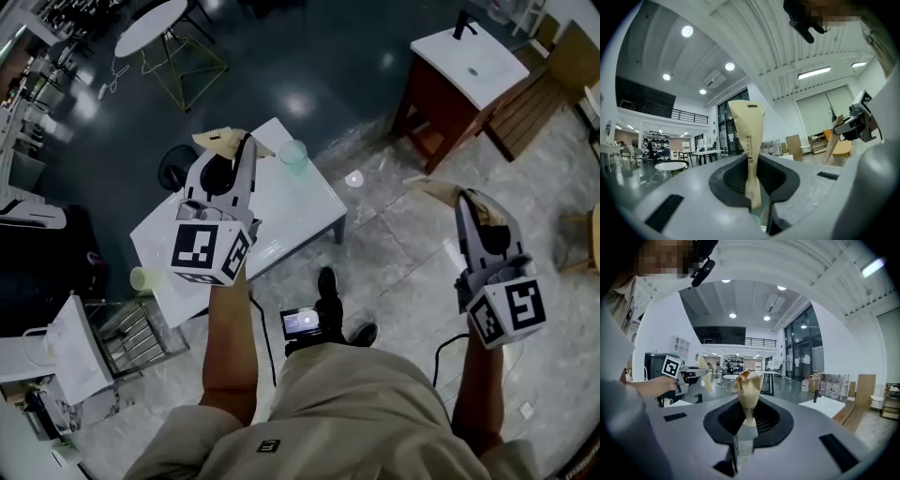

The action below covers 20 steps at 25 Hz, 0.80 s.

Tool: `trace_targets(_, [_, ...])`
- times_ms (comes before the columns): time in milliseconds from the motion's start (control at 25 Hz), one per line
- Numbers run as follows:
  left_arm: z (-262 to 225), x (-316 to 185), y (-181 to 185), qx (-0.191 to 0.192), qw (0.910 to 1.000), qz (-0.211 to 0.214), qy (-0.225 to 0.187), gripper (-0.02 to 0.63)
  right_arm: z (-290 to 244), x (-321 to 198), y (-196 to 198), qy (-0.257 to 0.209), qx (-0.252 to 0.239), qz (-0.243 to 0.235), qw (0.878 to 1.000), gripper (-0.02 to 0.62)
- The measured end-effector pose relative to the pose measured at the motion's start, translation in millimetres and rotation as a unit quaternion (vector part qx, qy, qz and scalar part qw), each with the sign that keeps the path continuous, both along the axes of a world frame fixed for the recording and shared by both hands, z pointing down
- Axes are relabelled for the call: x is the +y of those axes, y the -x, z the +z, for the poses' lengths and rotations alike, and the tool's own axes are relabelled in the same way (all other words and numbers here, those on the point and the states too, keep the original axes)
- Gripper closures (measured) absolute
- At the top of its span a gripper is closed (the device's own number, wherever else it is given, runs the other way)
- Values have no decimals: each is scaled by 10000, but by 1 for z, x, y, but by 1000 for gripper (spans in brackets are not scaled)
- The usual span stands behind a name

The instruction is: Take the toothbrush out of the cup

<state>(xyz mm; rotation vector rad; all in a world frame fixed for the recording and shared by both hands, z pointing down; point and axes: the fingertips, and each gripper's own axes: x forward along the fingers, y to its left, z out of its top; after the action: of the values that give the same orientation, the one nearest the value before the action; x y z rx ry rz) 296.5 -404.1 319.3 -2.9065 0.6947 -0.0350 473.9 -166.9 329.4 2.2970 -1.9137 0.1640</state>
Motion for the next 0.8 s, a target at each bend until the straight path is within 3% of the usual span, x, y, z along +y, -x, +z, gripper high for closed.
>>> trace_targets(480, [-80,130,47,86,9968,532,-596,563,-66,77,33,-532,330,-74,9980,565])
trace_targets(800, [-85,190,66,74,9955,756,-569,563,-87,113,53,-702,459,-134,9964,565])
